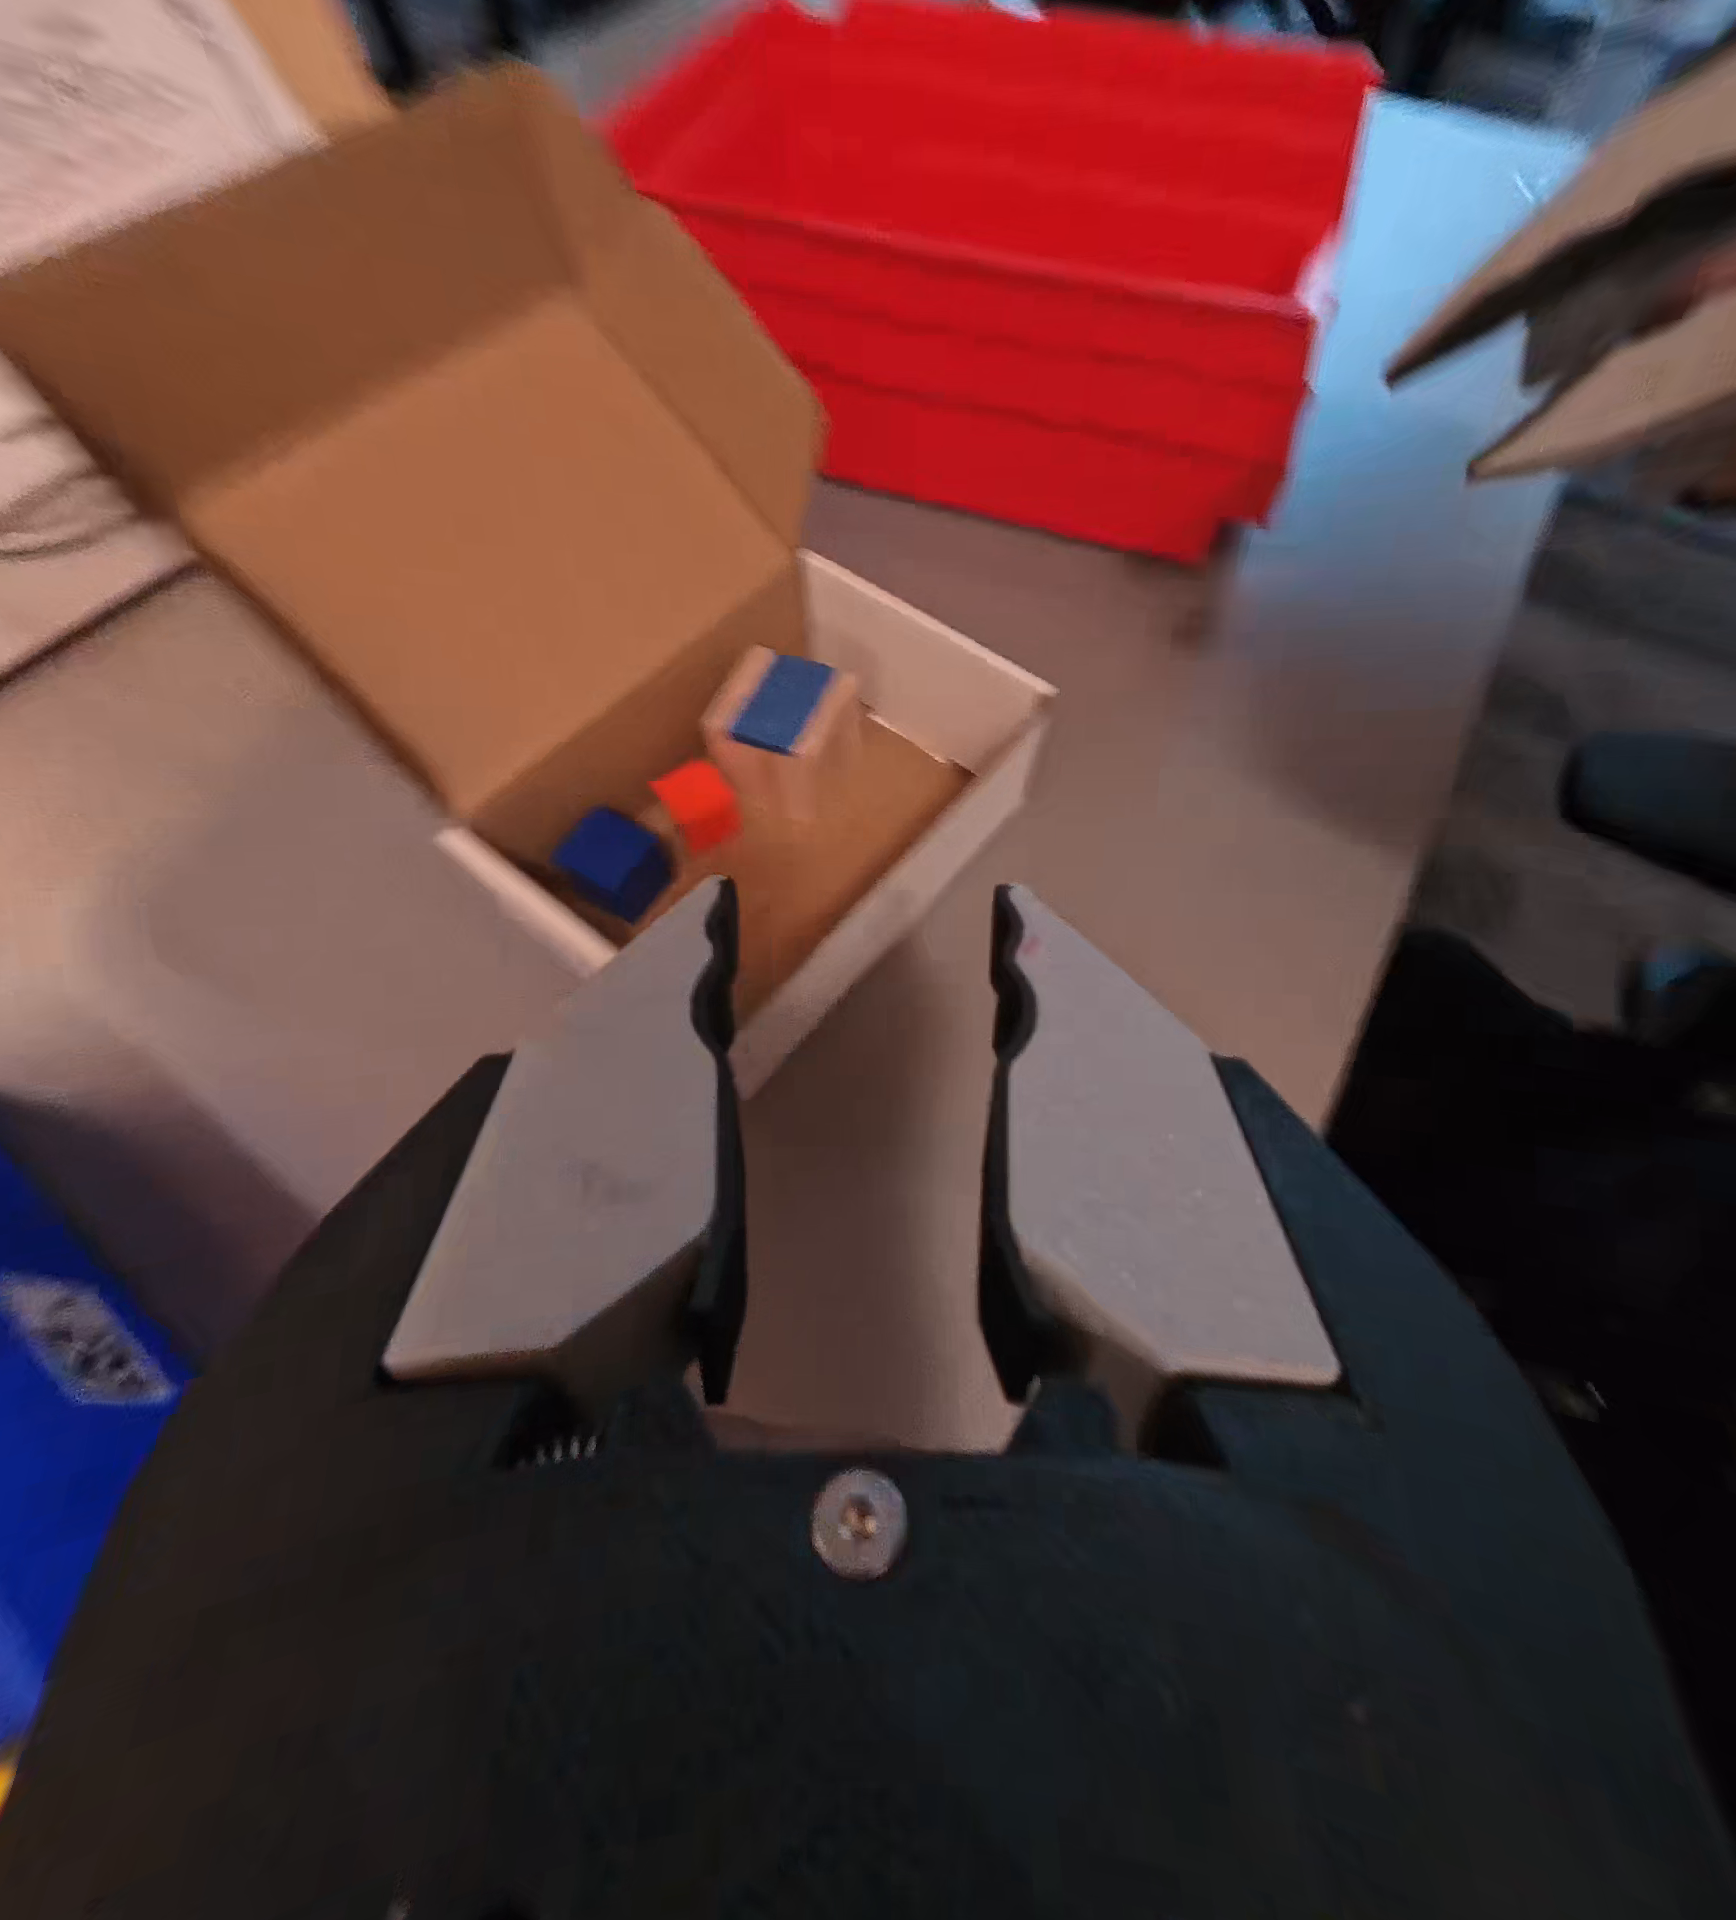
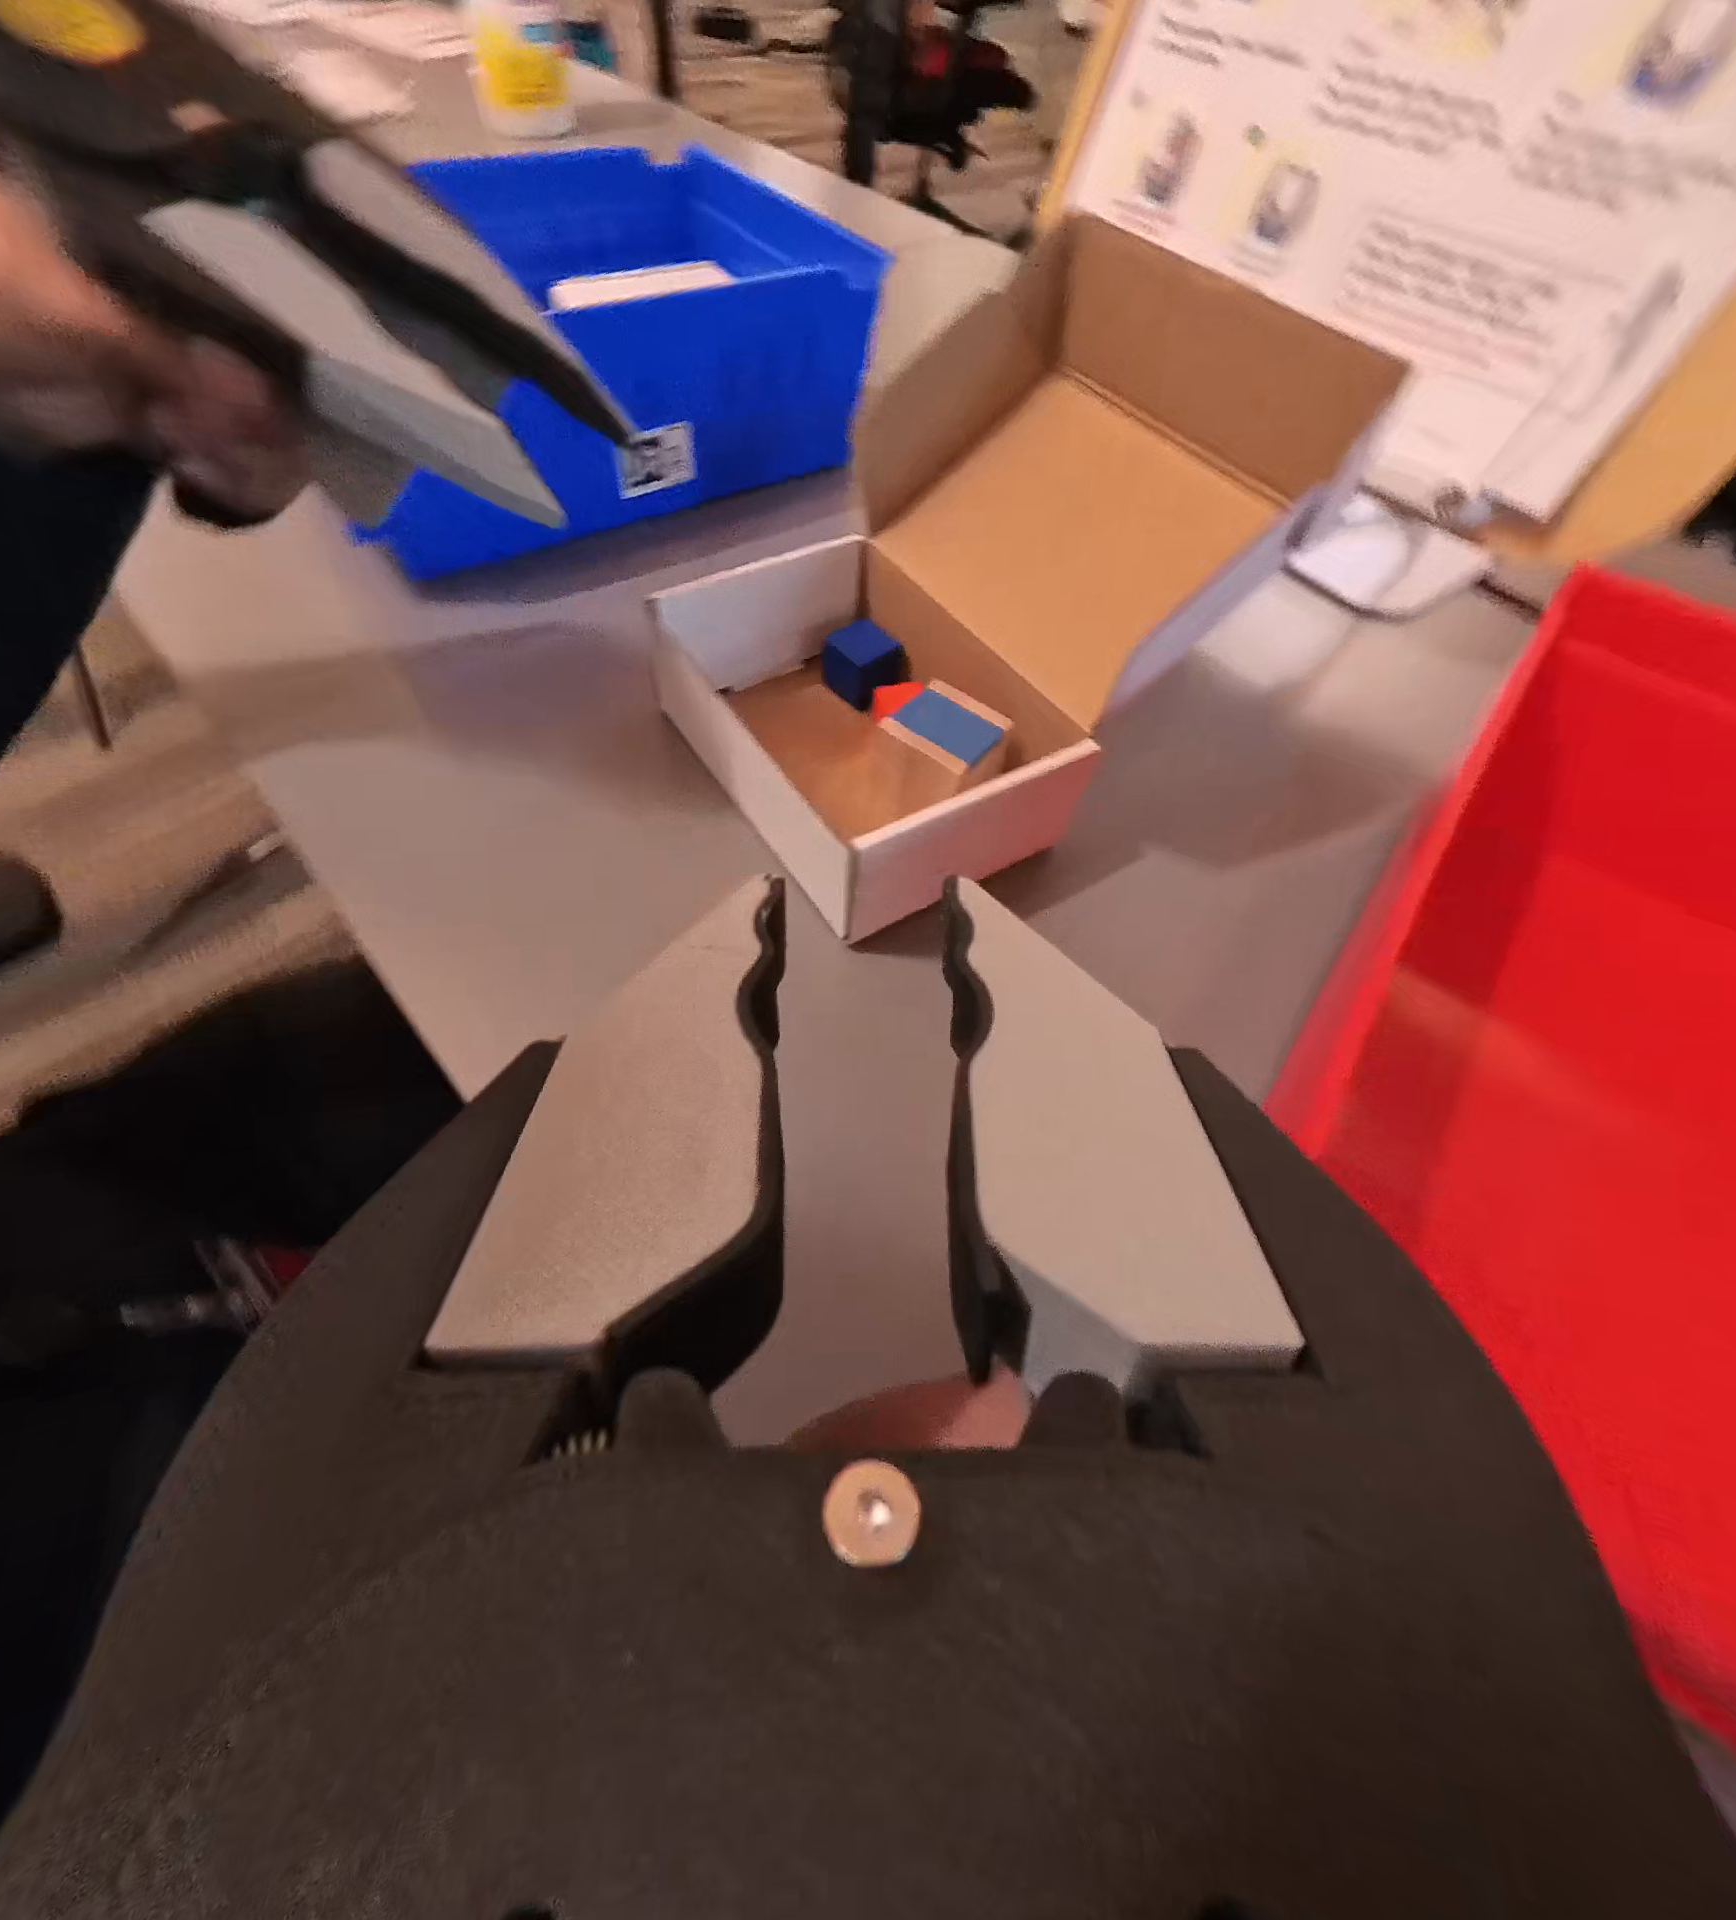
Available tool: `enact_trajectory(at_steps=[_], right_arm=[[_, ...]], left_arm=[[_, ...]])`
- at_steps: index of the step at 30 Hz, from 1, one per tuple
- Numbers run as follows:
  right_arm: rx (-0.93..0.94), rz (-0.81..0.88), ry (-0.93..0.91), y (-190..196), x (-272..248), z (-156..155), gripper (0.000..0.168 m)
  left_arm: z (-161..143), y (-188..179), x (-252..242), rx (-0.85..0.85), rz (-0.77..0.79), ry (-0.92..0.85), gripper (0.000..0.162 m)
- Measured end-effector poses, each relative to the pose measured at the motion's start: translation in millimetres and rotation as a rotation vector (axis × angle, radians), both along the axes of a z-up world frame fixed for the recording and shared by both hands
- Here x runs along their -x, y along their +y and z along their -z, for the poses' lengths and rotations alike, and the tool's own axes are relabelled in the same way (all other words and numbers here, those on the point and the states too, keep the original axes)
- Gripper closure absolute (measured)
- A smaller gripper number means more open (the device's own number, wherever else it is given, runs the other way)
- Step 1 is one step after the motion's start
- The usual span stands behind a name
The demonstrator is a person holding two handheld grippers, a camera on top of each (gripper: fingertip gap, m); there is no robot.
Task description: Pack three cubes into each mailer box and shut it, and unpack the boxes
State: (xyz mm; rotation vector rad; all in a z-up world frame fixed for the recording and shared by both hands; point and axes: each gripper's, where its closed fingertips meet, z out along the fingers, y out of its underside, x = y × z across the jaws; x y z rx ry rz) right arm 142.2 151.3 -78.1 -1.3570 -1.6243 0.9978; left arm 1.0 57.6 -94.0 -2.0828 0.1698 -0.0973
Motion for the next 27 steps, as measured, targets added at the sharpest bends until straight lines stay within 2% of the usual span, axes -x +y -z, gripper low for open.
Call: enact_trajectory(at_steps=[2,3,4,6,11,14,16,19,23,25,27], right_arm=[[0.132,0.096,-0.022,14,14,4,0.141],[0.183,0.116,-0.023,15,22,5,0.140],[0.215,0.123,-0.016,15,28,4,0.139],[0.191,0.157,0.010,19,42,-1,0.139],[0.028,0.300,0.015,54,76,-11,0.139],[-0.021,0.366,-0.017,74,97,-15,0.143],[-0.021,0.394,-0.033,83,109,-14,0.144],[0.005,0.395,-0.054,90,121,-7,0.143],[0.042,0.374,-0.068,94,134,-4,0.143],[0.044,0.369,-0.080,97,142,-4,0.149],[0.043,0.368,-0.101,99,150,-1,0.158]], left_arm=[[-5,-2,32,-0.029,-0.140,0.019,0.120],[-2,-4,49,-0.002,-0.219,0.029,0.112],[-1,-6,61,0.009,-0.284,0.033,0.105],[-6,-5,73,-0.044,-0.347,0.058,0.111],[-3,16,85,-0.085,-0.387,0.057,0.122],[-6,41,91,-0.058,-0.380,0.109,0.119],[-10,59,94,-0.045,-0.367,0.107,0.120],[-14,84,102,-0.036,-0.348,0.066,0.113],[-2,101,114,0.051,-0.341,0.027,0.107],[-5,106,113,0.055,-0.329,0.021,0.110],[-9,110,118,0.043,-0.352,0.042,0.118]])
